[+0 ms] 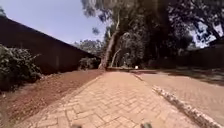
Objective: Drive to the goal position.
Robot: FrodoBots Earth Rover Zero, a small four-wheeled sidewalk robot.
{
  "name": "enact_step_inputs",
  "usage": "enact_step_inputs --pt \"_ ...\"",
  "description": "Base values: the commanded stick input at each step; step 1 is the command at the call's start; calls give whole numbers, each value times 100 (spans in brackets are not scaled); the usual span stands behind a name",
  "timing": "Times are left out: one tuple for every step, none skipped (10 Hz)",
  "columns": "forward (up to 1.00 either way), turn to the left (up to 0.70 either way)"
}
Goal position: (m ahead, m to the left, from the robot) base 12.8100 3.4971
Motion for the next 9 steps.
enact_step_inputs --pt "70 0" --pt "70 0" --pt "70 0" --pt "70 0" --pt "70 0" --pt "70 0" --pt "70 0" --pt "70 0" --pt "70 0"
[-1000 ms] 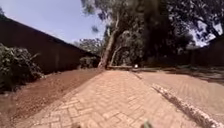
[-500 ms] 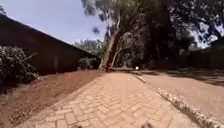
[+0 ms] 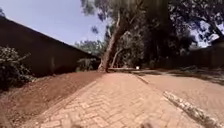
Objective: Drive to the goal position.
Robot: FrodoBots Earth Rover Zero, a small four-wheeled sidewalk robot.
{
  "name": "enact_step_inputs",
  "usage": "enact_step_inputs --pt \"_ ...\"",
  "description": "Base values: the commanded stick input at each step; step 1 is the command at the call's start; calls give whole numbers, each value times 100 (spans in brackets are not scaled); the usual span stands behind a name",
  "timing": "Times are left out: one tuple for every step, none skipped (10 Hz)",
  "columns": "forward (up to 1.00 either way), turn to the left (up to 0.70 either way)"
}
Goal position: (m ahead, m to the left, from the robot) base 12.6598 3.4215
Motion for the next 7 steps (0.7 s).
enact_step_inputs --pt "70 0" --pt "70 0" --pt "70 0" --pt "70 0" --pt "70 0" --pt "70 0" --pt "70 0"
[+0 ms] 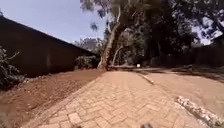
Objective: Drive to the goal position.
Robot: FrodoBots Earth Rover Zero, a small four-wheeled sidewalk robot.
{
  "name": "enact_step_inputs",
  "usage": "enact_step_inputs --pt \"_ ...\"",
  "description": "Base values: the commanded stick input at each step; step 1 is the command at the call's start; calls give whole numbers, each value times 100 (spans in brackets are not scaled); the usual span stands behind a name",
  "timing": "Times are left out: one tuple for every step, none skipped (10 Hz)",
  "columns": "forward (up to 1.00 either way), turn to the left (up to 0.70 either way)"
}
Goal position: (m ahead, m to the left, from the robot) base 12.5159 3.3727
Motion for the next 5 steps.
enact_step_inputs --pt "70 0" --pt "70 0" --pt "70 0" --pt "70 0" --pt "70 0"
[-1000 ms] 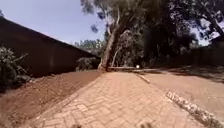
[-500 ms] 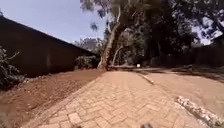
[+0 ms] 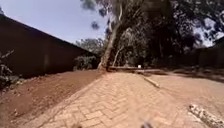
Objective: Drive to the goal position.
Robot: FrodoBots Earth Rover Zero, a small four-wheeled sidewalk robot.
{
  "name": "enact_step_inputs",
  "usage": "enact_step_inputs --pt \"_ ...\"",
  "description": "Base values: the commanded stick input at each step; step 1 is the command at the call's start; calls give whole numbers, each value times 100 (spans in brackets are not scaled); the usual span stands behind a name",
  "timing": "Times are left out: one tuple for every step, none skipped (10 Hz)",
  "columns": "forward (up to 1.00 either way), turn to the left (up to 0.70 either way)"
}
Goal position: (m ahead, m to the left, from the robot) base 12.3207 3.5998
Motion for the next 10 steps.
enact_step_inputs --pt "70 0" --pt "70 0" --pt "70 0" --pt "70 0" --pt "70 -15" --pt "70 -32" --pt "70 -23" --pt "70 -7" --pt "70 0" --pt "70 0"
